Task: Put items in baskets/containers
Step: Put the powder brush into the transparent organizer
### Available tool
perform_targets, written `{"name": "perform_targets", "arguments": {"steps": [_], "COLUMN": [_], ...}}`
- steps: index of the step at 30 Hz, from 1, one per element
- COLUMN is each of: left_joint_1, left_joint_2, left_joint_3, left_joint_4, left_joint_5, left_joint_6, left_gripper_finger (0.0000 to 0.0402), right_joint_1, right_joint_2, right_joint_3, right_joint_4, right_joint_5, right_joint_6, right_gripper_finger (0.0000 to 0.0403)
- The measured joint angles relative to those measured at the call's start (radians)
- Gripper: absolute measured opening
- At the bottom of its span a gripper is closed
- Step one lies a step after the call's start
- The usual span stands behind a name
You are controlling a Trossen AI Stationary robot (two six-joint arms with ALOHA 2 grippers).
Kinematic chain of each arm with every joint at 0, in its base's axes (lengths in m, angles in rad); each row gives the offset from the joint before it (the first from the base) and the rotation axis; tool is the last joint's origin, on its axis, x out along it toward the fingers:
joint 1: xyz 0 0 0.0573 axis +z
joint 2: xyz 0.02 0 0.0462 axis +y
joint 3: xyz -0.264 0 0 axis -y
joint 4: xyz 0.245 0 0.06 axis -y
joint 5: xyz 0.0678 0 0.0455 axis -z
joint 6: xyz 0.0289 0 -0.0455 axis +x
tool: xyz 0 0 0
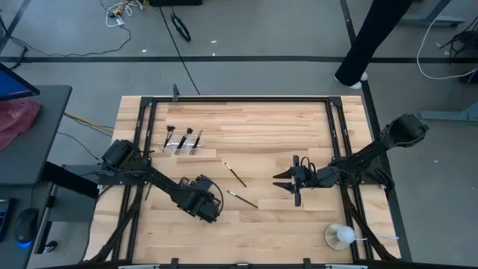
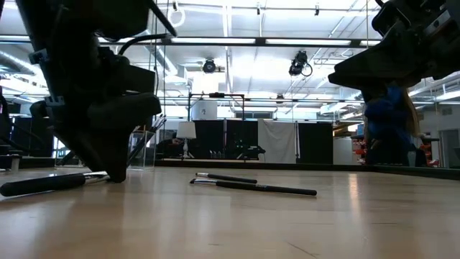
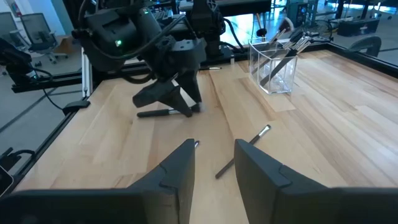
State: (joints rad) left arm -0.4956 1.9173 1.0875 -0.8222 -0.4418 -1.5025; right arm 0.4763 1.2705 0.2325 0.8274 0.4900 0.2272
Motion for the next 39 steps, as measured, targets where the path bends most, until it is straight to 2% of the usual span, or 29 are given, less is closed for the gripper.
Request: {"name": "perform_targets", "arguments": {"steps": [11,19,28,33,36,39], "left_joint_1": [-0.092,-0.122,-0.116,-0.107,-0.088,-0.058], "left_joint_2": [-0.003,-0.002,-0.003,0.0,0.002,0.011], "left_joint_3": [-0.046,-0.049,-0.047,-0.049,-0.051,-0.053], "left_joint_4": [0.054,0.089,0.107,0.117,0.148,0.204], "left_joint_5": [-0.01,-0.013,-0.019,-0.098,-0.175,-0.295], "left_joint_6": [-0.221,-0.235,-0.08,-0.074,-0.066,-0.022], "left_gripper_finger": [0.0174,0.0129,0.0043,0.0043,0.0043,0.0042], "right_joint_1": [0.0,0.0,0.0,0.0,0.0,0.0], "right_joint_2": [0.0,0.0,0.0,0.0,0.0,0.0], "right_joint_3": [0.0,0.0,0.0,0.0,0.0,0.0], "right_joint_4": [0.0,0.001,0.001,0.001,0.001,0.0], "right_joint_5": [0.0,0.0,0.0,0.0,0.0,0.0], "right_joint_6": [0.0,0.0,0.0,-0.002,-0.003,-0.003], "right_gripper_finger": [0.0113,0.0113,0.0113,0.0113,0.0113,0.0113]}}
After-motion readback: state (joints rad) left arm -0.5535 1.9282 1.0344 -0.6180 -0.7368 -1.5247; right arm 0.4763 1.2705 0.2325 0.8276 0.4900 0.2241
